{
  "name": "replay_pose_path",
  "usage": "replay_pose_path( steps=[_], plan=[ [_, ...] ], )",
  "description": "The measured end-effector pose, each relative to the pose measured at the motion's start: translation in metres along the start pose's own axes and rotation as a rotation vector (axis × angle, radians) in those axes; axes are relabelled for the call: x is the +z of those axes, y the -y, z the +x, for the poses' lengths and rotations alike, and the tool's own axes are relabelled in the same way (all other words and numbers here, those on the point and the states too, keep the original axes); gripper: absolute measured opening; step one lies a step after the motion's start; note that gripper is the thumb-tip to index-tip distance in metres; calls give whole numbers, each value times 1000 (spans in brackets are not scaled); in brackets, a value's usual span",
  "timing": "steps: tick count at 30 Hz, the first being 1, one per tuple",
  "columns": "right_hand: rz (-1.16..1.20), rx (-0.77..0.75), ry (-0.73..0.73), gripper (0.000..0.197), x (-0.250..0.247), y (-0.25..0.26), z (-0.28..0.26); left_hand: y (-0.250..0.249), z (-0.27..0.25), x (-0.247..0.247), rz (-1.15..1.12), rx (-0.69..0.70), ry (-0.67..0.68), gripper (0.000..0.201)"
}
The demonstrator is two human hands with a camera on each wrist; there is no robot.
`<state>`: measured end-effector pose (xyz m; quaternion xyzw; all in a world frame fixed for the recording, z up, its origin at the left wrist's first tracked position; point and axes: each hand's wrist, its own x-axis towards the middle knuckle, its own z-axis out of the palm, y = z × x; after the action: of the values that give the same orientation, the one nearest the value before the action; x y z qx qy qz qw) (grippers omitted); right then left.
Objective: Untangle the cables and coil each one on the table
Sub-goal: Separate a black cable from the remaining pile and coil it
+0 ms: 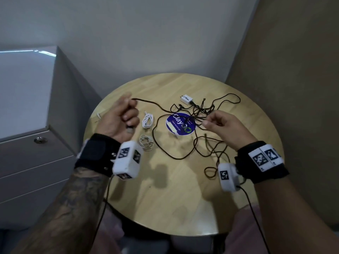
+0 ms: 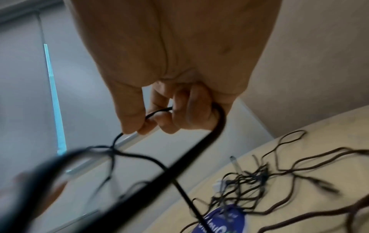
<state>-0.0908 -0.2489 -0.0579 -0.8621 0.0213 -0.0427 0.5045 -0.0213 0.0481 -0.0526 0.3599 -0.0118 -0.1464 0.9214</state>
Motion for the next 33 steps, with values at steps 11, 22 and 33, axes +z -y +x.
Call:
replay_pose_path(
  steps=[11, 22, 33],
  plan=[
    [-729, 571, 93, 35, -29, -53, 8, -28, -17, -28, -97, 230, -77, 25],
    [111, -13, 83, 30, 38, 15, -23, 75, -27, 36, 252, -151, 145, 23],
    [179, -181, -121, 6, 26, 32, -21, 61, -37, 43, 595, -447, 285, 31]
  ],
)
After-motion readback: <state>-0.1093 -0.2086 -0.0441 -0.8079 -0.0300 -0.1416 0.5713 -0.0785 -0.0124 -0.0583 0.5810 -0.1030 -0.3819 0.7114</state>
